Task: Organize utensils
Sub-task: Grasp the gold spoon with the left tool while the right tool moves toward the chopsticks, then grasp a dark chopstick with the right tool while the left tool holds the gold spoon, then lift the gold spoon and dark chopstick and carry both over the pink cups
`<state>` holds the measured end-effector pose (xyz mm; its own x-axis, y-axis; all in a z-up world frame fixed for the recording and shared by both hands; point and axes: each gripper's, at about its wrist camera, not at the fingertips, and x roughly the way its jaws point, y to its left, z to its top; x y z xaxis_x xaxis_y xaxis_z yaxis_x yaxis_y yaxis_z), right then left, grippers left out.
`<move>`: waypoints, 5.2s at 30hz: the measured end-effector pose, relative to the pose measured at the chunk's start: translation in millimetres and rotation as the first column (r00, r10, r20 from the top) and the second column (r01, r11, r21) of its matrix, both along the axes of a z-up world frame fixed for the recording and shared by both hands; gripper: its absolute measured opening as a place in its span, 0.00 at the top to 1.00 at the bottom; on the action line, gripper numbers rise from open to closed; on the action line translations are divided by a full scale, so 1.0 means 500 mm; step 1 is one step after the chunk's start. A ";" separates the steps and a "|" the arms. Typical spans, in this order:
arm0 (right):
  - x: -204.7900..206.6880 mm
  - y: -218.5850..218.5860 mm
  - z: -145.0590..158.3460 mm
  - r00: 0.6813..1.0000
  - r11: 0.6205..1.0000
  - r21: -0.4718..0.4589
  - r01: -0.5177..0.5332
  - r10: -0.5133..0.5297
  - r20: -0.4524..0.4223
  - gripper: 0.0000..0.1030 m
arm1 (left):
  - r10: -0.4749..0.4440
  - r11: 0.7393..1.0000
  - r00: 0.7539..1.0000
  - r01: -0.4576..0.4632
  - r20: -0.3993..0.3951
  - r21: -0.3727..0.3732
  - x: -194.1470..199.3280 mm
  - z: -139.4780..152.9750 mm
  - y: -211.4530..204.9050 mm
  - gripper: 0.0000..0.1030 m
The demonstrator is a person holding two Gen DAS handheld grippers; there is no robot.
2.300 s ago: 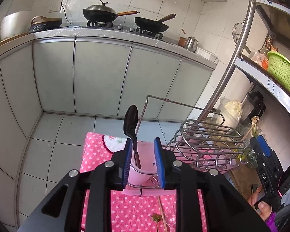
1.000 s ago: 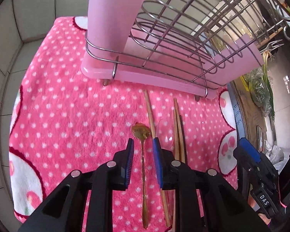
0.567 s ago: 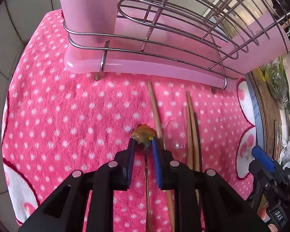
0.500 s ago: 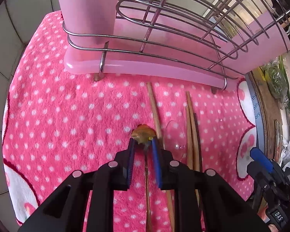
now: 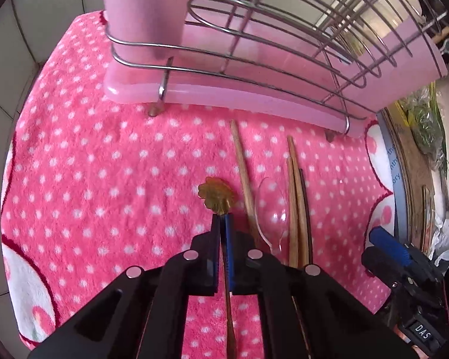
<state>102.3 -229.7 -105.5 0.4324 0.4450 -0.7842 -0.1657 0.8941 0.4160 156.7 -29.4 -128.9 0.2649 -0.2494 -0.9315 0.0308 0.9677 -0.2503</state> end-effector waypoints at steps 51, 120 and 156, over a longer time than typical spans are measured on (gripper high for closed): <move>0.093 0.004 -0.062 0.971 0.994 -0.082 0.070 -0.086 -0.224 0.75 | 0.098 0.995 0.990 -0.099 -0.102 -0.003 0.022 -0.008 0.169 0.95; -0.038 -0.100 0.434 0.813 0.984 0.007 0.176 -0.150 0.563 0.95 | 0.145 0.989 0.712 -0.076 0.687 -0.130 -0.131 0.454 0.176 0.97; 0.133 -0.051 0.362 0.817 0.979 -0.085 0.185 -0.105 0.567 0.95 | 0.141 0.990 0.669 -0.090 0.730 -0.110 0.039 0.384 0.136 0.97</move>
